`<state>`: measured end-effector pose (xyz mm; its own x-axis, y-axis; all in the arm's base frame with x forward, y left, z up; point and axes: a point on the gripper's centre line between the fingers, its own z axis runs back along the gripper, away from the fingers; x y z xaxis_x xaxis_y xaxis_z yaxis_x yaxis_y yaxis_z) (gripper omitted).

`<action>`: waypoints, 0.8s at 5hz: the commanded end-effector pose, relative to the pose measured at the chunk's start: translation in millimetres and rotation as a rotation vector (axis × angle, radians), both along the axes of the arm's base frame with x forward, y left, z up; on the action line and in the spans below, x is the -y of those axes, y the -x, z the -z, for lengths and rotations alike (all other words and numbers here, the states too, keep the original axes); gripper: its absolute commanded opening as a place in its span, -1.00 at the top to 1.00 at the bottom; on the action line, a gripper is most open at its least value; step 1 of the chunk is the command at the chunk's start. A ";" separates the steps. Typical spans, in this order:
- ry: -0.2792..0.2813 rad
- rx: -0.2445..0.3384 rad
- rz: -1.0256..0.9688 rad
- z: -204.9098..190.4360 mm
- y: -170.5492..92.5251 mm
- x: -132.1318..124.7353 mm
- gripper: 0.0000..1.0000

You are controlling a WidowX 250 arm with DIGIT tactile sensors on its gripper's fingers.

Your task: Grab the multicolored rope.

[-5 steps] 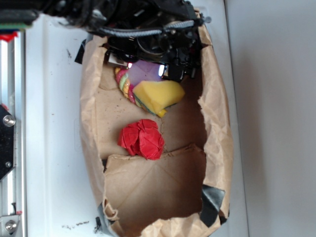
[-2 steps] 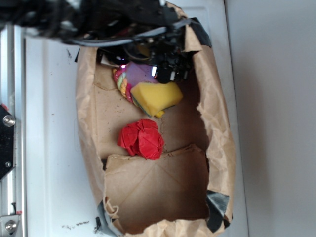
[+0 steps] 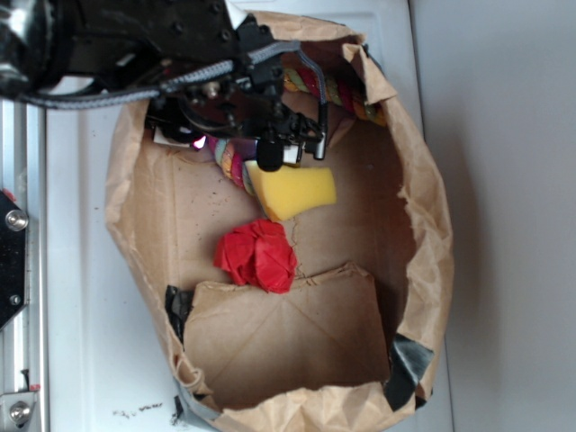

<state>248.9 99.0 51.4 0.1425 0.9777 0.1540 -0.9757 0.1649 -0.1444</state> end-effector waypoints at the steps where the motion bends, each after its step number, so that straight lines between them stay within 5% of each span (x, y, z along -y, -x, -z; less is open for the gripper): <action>1: -0.031 0.035 -0.015 -8.9 -1.6 -8.2 -1.00; 4: -0.073 -0.075 -0.059 37.1 -10.5 -14.2 -1.00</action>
